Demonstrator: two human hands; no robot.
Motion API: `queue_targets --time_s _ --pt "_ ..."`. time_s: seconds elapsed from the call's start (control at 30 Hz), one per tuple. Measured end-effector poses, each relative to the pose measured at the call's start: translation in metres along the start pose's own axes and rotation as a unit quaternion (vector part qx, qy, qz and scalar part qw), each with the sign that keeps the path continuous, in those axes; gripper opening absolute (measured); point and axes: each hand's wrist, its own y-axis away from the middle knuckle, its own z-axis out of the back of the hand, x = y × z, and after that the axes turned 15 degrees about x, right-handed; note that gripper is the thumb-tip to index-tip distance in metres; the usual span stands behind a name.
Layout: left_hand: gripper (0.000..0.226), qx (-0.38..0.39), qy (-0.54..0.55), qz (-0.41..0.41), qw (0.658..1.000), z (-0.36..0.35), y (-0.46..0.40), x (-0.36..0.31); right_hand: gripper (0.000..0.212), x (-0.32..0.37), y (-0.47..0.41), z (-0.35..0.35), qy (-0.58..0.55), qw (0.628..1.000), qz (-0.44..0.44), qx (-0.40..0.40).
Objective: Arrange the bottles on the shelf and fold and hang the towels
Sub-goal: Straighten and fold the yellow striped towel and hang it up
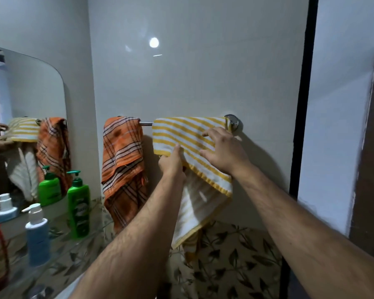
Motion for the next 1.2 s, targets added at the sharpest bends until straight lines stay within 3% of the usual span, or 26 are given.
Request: queue_targets --time_s 0.17,0.27,0.43,0.57,0.63,0.77,0.93,1.03,1.2 --pt "0.021 0.040 -0.032 -0.112 0.992 -0.017 0.016 -0.028 0.078 0.011 0.007 -0.006 0.018 1.000 0.011 -0.007" --pt "0.020 0.071 -0.053 -0.138 0.986 -0.023 0.028 -0.048 0.096 0.018 0.009 -0.010 0.008 1.000 -0.002 -0.014" --pt "0.017 0.117 -0.121 -0.151 0.974 -0.028 0.058 -0.074 0.085 0.014 0.005 -0.019 0.070 0.994 -0.077 -0.024" --pt "0.015 0.176 -0.102 -0.180 0.962 -0.034 0.088 -0.082 0.094 0.005 0.002 -0.014 -0.054 0.986 -0.157 -0.022" --pt "0.018 0.210 -0.096 -0.203 0.952 -0.033 0.097 -0.082 0.084 0.001 -0.001 -0.012 -0.119 0.975 -0.183 -0.030" --pt "0.030 0.229 -0.112 -0.221 0.941 -0.023 0.107 -0.085 0.036 0.007 -0.006 -0.009 -0.187 0.965 -0.152 -0.103" --pt "0.017 0.186 -0.116 -0.241 0.945 -0.013 0.112 -0.096 0.028 0.023 0.004 0.004 -0.247 0.959 -0.079 -0.111" --pt "0.010 0.186 -0.124 -0.246 0.943 -0.008 0.117 -0.102 0.018 0.035 0.021 0.015 -0.282 0.957 -0.022 -0.060" --pt "0.015 0.208 -0.173 -0.258 0.928 0.007 0.127 -0.106 0.010 0.057 0.054 0.036 -0.363 0.922 0.017 0.133"
